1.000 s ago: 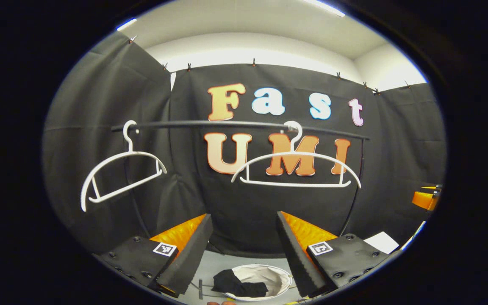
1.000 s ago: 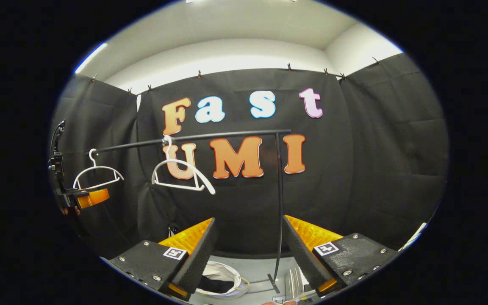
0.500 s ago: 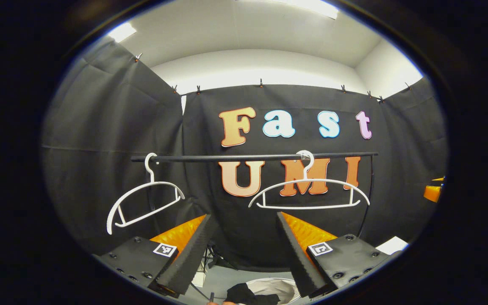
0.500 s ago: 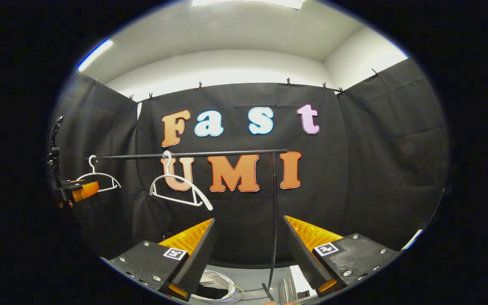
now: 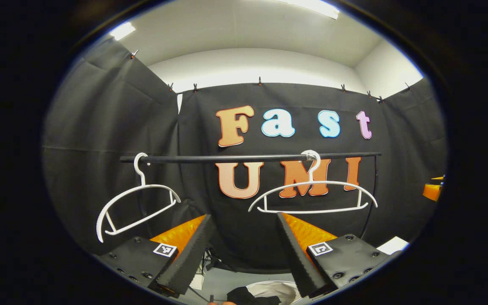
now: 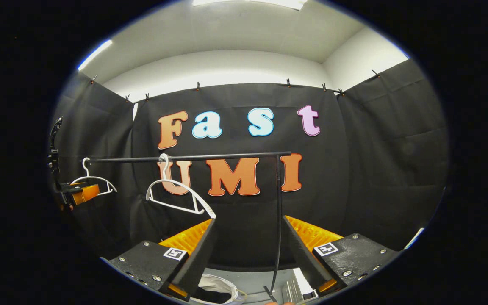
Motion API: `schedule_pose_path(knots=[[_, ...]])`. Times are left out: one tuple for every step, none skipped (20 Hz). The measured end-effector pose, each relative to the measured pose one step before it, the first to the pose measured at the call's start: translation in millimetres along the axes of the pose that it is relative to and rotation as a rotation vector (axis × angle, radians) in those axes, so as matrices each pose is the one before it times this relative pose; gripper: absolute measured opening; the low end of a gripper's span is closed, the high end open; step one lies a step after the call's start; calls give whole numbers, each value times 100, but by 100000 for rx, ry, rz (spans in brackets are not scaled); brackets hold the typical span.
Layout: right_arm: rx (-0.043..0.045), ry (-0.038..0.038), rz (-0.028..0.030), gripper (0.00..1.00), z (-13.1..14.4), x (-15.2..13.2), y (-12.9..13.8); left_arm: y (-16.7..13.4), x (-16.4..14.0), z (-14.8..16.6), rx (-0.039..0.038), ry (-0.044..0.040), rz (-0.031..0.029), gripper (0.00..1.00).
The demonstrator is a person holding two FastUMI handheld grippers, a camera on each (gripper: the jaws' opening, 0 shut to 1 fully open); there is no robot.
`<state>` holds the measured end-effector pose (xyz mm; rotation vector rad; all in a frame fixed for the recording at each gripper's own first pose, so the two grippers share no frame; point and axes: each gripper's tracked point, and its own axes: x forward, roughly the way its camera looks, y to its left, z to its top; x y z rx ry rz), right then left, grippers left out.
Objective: Grasp the clothes on the hanger with both hands and then place them into the laundry hamper below.
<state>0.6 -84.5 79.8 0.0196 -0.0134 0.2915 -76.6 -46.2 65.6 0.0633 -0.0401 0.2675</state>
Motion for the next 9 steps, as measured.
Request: schedule_pose_path(knots=[[-23,-479,-348,94,25,356,281,301,275,73,521,-643,415,94],[-152,-388,-531,94,-73,401,160,232,405,20,478,-657,273,94],[-61,-379,-375,94,-49,377,245,260,375,-65,439,-458,64,94],[84,-332,-306,94,80,241,334,296,308,-198,468,-232,-104,97],[85,-671,-333,100,72,235,315,219,240,-25,437,-302,-156,97],[-40,-678,-444,100,156,218,212,368,270,-171,250,-188,4,94],[-152,-575,-493,100,54,193,108,341,289,-195,91,84,1,94],[-277,-425,-540,100,4,369,265,265,311,-99,-110,-49,-142,94],[-459,-381,-609,100,-129,204,135,182,312,-127,-123,1,-196,94]])
